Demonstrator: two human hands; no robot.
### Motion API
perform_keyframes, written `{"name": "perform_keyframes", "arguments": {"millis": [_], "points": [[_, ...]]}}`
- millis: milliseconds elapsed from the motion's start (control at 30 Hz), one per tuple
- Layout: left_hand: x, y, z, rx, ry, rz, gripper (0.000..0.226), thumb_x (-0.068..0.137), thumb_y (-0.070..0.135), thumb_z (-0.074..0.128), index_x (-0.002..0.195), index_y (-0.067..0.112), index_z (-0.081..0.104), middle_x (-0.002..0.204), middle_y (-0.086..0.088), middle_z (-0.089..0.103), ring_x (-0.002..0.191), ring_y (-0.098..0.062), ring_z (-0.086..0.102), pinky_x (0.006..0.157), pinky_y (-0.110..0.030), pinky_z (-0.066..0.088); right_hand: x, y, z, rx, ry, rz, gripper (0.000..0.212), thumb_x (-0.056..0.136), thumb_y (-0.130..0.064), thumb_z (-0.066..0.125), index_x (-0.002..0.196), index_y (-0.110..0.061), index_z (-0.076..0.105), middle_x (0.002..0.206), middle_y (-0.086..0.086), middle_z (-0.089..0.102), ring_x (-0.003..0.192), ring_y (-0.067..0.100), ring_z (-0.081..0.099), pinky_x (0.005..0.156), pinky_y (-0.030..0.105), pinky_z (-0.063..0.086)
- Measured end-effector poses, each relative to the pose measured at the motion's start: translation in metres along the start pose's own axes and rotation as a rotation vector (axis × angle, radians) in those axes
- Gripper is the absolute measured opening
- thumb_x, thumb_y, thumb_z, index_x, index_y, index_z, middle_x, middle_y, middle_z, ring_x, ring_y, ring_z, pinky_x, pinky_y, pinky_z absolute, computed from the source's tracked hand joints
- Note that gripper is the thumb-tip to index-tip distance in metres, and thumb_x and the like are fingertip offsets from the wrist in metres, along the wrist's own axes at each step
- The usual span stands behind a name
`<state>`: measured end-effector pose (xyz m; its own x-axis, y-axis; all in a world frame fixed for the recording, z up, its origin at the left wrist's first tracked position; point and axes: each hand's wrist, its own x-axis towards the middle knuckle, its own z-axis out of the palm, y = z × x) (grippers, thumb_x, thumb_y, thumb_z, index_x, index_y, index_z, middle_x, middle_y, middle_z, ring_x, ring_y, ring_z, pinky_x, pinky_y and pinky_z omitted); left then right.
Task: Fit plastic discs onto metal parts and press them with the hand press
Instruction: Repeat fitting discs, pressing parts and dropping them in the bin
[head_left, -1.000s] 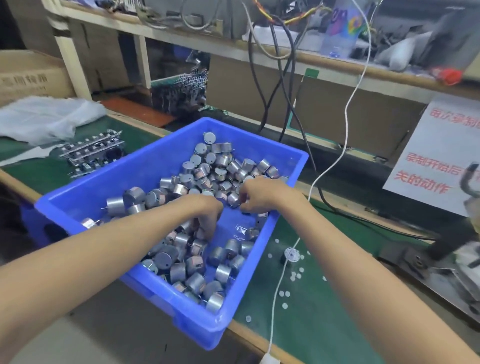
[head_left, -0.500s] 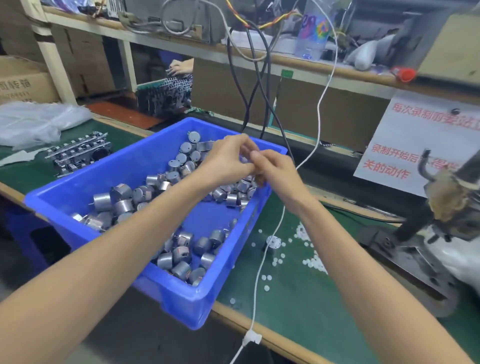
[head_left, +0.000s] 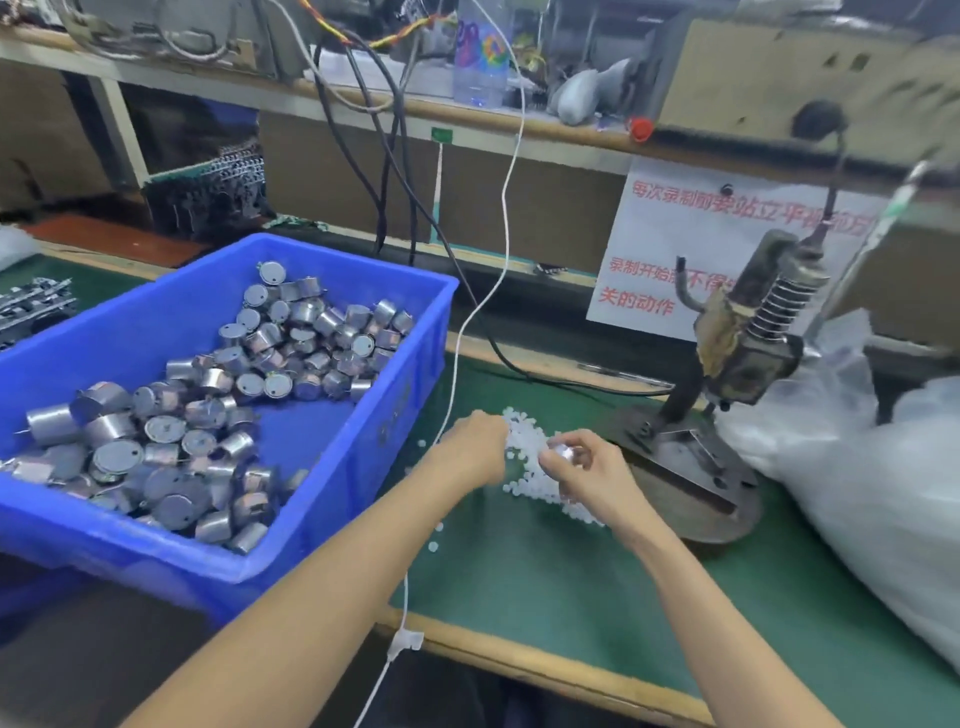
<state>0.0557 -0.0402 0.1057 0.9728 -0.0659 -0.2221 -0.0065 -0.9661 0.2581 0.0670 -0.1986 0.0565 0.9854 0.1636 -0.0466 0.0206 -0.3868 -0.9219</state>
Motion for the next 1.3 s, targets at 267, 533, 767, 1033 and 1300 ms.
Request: {"name": "perform_keyframes", "arguments": {"millis": [267, 533, 767, 1033, 1300], "points": [[0.009, -0.017, 0.032, 0.208, 0.004, 0.039, 0.024, 0.083, -0.009, 0.049, 0.105, 0.0, 0.051, 0.114, -0.018, 0.05, 0.105, -0.035, 0.055, 0.07, -0.034, 0.038, -0.024, 0.033, 0.022, 0.224, 0.009, -0.006, 0.009, 0.089, -0.011, 0.064, 0.093, -0.014, 0.057, 0.086, 0.006, 0.06, 0.05, 0.011, 0.055, 0.049, 0.02, 0.043], [0.008, -0.009, 0.067, -0.391, 0.09, 0.193, 0.017, 0.085, 0.003, 0.054, 0.087, 0.014, 0.066, 0.091, -0.001, 0.066, 0.086, -0.017, 0.059, 0.076, -0.024, 0.045, -0.028, 0.046, 0.019, 0.259, 0.102, -0.049, 0.017, 0.092, -0.005, 0.056, 0.108, -0.011, 0.054, 0.09, 0.006, 0.059, 0.055, 0.008, 0.058, 0.054, 0.021, 0.047], [-0.003, -0.019, 0.104, -0.624, 0.335, 0.341, 0.012, 0.078, 0.006, 0.067, 0.082, 0.018, 0.065, 0.067, 0.01, 0.063, 0.054, -0.003, 0.048, 0.061, -0.024, 0.043, -0.034, 0.057, 0.021, 0.127, 0.114, -0.156, 0.024, 0.091, -0.013, 0.061, 0.105, -0.032, 0.058, 0.08, -0.006, 0.066, 0.066, 0.003, 0.062, 0.061, 0.018, 0.048], [-0.006, -0.024, 0.109, -0.723, 0.279, 0.321, 0.036, 0.078, 0.012, 0.07, 0.104, 0.029, 0.052, 0.079, 0.022, 0.064, 0.072, -0.001, 0.051, 0.072, -0.012, 0.04, -0.034, 0.064, 0.023, -0.02, 0.122, -0.255, 0.032, 0.089, -0.007, 0.062, 0.113, -0.028, 0.062, 0.091, -0.012, 0.06, 0.074, -0.002, 0.057, 0.068, 0.018, 0.046], [-0.007, -0.023, 0.109, -0.69, 0.291, 0.312, 0.038, 0.079, 0.013, 0.068, 0.112, 0.024, 0.052, 0.082, 0.022, 0.061, 0.075, 0.0, 0.05, 0.074, -0.01, 0.038, -0.036, 0.059, 0.024, -0.11, 0.123, -0.334, 0.035, 0.088, -0.005, 0.064, 0.115, -0.028, 0.06, 0.098, -0.016, 0.059, 0.085, -0.008, 0.056, 0.068, 0.006, 0.039]]}}
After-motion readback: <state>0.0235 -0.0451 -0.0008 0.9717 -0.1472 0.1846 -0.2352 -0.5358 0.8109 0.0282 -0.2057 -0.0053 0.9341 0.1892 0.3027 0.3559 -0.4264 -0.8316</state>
